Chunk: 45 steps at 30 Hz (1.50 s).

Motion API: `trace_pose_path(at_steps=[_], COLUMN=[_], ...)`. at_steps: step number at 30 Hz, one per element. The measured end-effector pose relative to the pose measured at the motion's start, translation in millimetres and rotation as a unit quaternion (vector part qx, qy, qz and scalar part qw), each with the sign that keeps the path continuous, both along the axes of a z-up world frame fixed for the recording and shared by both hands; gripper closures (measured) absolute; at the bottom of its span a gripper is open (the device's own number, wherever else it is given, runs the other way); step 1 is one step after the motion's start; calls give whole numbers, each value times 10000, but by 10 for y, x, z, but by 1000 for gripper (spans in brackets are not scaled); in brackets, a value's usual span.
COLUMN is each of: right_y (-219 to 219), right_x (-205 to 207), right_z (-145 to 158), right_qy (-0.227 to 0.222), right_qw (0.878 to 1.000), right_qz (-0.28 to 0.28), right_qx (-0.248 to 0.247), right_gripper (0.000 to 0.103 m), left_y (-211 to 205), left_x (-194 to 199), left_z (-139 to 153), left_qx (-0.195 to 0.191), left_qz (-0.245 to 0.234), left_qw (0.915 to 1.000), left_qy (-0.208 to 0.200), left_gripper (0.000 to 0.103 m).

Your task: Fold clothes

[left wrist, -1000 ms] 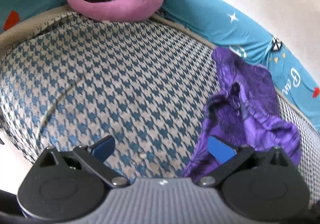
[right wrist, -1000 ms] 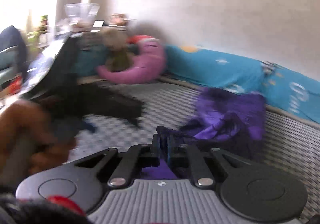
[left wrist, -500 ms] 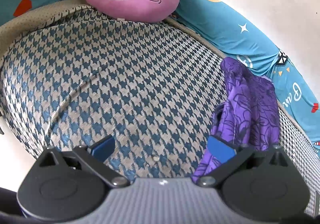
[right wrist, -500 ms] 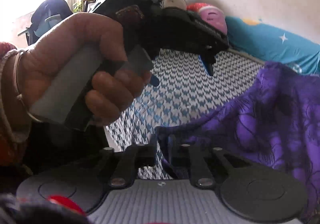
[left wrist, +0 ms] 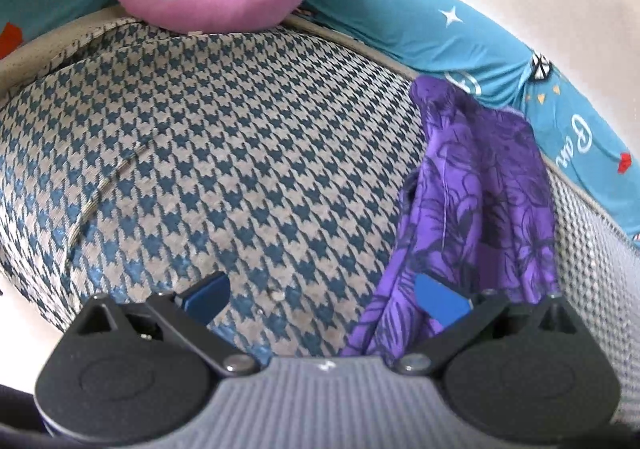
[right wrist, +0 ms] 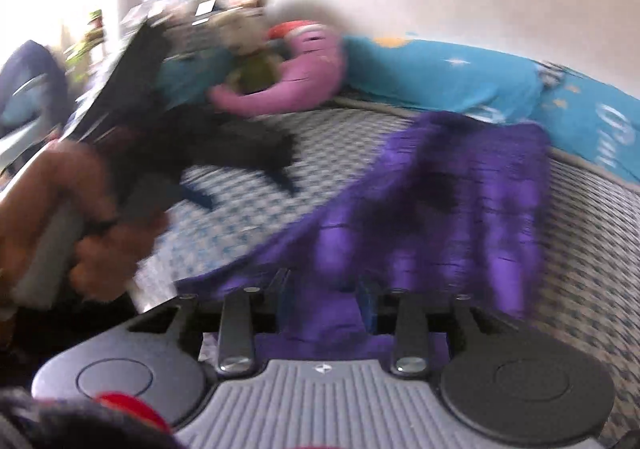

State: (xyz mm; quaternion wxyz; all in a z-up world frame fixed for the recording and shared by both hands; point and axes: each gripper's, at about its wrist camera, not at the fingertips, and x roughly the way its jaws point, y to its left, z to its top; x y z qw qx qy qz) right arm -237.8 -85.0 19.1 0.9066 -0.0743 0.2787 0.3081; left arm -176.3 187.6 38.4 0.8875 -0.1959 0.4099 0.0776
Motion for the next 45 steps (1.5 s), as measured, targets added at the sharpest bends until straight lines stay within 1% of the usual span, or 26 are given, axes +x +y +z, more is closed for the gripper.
trace_pose_path(at_steps=[2, 5, 8, 10, 15, 20, 26, 29, 33, 38, 40, 42, 45], right_y=[-152, -386, -580, -649, -725, -790, -886, -922, -933, -884, -855, -837, -834], right_x=[116, 241, 334, 361, 514, 768, 1134, 1314, 1492, 1668, 1722, 1783, 1873], right_z=[-11, -16, -1, 23, 14, -29, -56, -77, -121, -187, -209, -236, -285], right_qy=[32, 198, 393, 440, 548, 739, 940, 1020, 1132, 1256, 1264, 1292, 1393], right_qw=[9991, 9954, 9911, 9897, 9872, 9834, 9799, 9796, 9791, 9789, 9792, 9787, 9754], right_qz=[-409, -913, -1211, -1302, -1445, -1593, -1676, -1639, -1594, -1508, -1486, -1485, -1540], right_qx=[67, 196, 385, 409, 387, 446, 542, 556, 564, 562, 555, 583, 746], right_gripper=[68, 68, 68, 68, 68, 68, 67, 66, 61, 60, 59, 59, 59], left_y=[-70, -165, -230, -255, -279, -271, -254, -237, -221, -215, -212, -188, -174], left_x=[17, 40, 56, 67, 86, 108, 137, 150, 185, 220, 225, 224, 222], left_z=[-7, -27, -51, -64, -97, -108, -154, -185, -223, -249, -251, -238, -226], left_qx=[108, 238, 333, 361, 433, 505, 739, 755, 860, 983, 956, 804, 664], left_qz=[-71, -160, -223, -264, -248, -208, -109, -65, -5, 39, 68, 86, 86], left_qw=[9999, 9996, 9991, 9989, 9986, 9982, 9963, 9958, 9944, 9930, 9934, 9953, 9968], left_qy=[24, 82, 117, 132, 186, 243, 429, 505, 609, 659, 625, 528, 433], left_gripper=[0, 0, 0, 0, 0, 0, 0, 0, 0, 0, 0, 0, 0])
